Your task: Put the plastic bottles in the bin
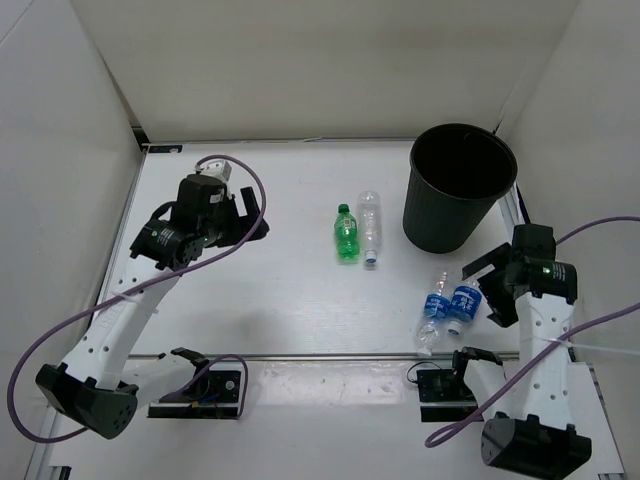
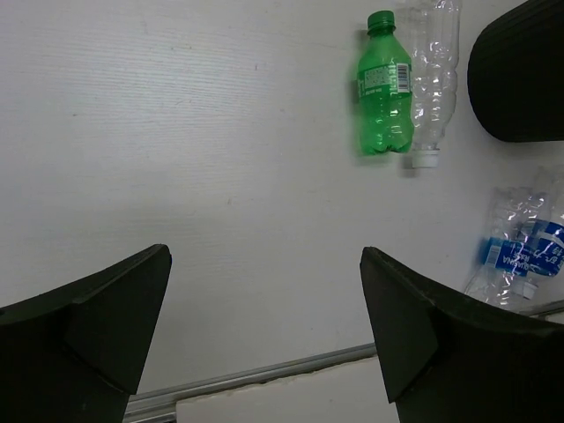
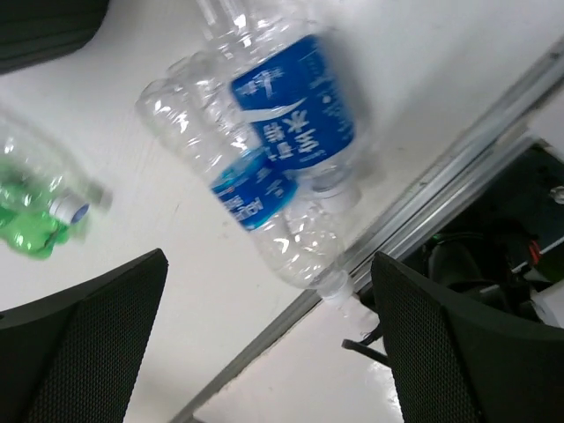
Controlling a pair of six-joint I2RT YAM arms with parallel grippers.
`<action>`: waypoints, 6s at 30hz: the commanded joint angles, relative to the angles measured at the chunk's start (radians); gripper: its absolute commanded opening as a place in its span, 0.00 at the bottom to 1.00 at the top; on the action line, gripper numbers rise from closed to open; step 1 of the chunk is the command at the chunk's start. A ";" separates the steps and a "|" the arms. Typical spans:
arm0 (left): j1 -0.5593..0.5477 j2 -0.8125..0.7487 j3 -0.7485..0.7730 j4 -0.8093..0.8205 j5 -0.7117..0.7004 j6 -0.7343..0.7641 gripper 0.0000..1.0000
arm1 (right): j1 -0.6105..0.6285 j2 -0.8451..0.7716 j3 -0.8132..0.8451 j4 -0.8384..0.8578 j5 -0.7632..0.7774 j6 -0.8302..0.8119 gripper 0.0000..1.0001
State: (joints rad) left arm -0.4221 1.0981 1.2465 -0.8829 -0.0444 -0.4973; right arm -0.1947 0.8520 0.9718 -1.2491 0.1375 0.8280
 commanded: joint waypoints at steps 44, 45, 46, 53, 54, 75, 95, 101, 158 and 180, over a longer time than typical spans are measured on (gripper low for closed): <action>0.005 -0.029 -0.173 -0.011 -0.097 -0.144 1.00 | -0.086 0.579 -0.085 0.229 -0.044 -0.102 0.57; 0.005 -0.029 -0.173 -0.022 -0.097 -0.144 1.00 | -0.086 0.561 -0.067 0.214 -0.062 -0.087 0.54; 0.005 -0.018 -0.173 -0.022 -0.097 -0.144 1.00 | -0.086 0.535 -0.056 0.174 -0.073 -0.076 0.49; 0.005 0.023 -0.163 -0.031 -0.077 -0.178 1.00 | -0.086 0.280 0.106 -0.065 -0.202 0.013 0.30; 0.005 0.023 -0.163 -0.031 -0.077 -0.178 1.00 | -0.086 0.245 0.143 -0.097 -0.213 0.013 0.30; 0.005 0.063 -0.173 -0.001 -0.008 -0.178 1.00 | -0.008 0.533 0.967 0.166 -0.118 -0.185 0.30; 0.005 0.074 -0.153 -0.019 -0.038 -0.168 1.00 | 0.175 0.486 0.961 0.099 0.125 -0.256 1.00; 0.005 0.094 -0.153 -0.010 -0.038 -0.178 1.00 | 0.262 0.207 0.570 0.105 -0.025 -0.256 1.00; 0.005 0.054 -0.260 -0.019 -0.069 -0.178 1.00 | 0.449 0.122 -0.059 0.151 -0.096 -0.049 1.00; 0.005 0.045 -0.269 -0.037 -0.078 -0.149 1.00 | 0.544 0.354 -0.213 0.266 -0.191 -0.020 0.31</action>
State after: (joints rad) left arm -0.4210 1.1671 0.9878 -0.9276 -0.1230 -0.6544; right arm 0.3126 1.2545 0.7204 -0.9245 -0.0296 0.8078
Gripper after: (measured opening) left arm 1.000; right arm 0.443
